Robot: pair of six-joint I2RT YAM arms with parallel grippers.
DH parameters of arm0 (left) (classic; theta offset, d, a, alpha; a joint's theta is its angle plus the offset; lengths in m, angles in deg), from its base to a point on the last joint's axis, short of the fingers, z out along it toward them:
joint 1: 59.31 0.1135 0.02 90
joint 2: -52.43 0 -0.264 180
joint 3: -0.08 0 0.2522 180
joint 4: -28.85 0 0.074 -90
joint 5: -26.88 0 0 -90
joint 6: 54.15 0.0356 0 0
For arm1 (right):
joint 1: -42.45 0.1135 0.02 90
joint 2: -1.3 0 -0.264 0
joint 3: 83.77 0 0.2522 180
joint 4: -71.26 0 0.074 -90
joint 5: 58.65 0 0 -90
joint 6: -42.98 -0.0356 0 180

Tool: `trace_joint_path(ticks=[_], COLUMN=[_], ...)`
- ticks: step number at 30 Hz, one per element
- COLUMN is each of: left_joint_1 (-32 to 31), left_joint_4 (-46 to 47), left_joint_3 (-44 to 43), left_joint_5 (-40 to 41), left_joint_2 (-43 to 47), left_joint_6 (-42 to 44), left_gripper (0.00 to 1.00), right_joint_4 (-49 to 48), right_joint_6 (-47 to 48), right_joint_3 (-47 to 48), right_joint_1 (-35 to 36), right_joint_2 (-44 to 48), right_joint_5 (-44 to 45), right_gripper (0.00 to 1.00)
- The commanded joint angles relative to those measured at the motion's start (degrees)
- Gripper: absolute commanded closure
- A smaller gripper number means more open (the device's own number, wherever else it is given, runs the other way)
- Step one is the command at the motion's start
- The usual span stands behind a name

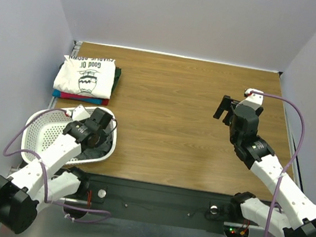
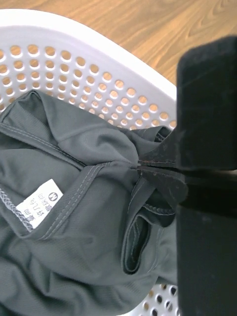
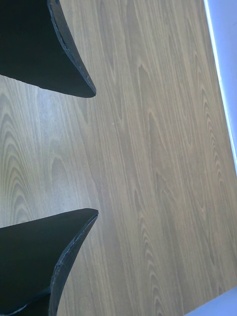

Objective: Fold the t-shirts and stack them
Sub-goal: Grab the tshirt from the pile

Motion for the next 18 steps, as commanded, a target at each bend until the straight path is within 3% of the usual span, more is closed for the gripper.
trace_joint_path(ticks=[1, 7, 12, 18], left_joint_1=[-0.4, -0.4, -0.4, -0.4], left_joint_4=[-0.1, 0.9, 1.3, 9.9], left_joint_3=[-0.8, -3.0, -20.5, -41.5], left_joint_5=[-0.3, -1.0, 7.8, 5.7], left_joint_2=[1.8, 3.0, 0.6, -6.2], left_joint_6=[0.5, 2.8, 12.8, 30.0], left_gripper=[1.0, 1.0, 1.0, 1.0], right_joint_4=[-1.8, -1.8, -1.9, -1.8], right_joint_6=[-0.5, -0.4, -0.4, -0.4], right_joint_3=[-0.6, -0.5, -0.2, 0.2], right_joint_1=[-0.4, -0.3, -0.3, -0.3], right_joint_2=[0.6, 0.5, 0.8, 0.7], right_joint_5=[1.2, 1.3, 1.3, 0.9], right_gripper=[0.0, 0.0, 0.0, 0.0])
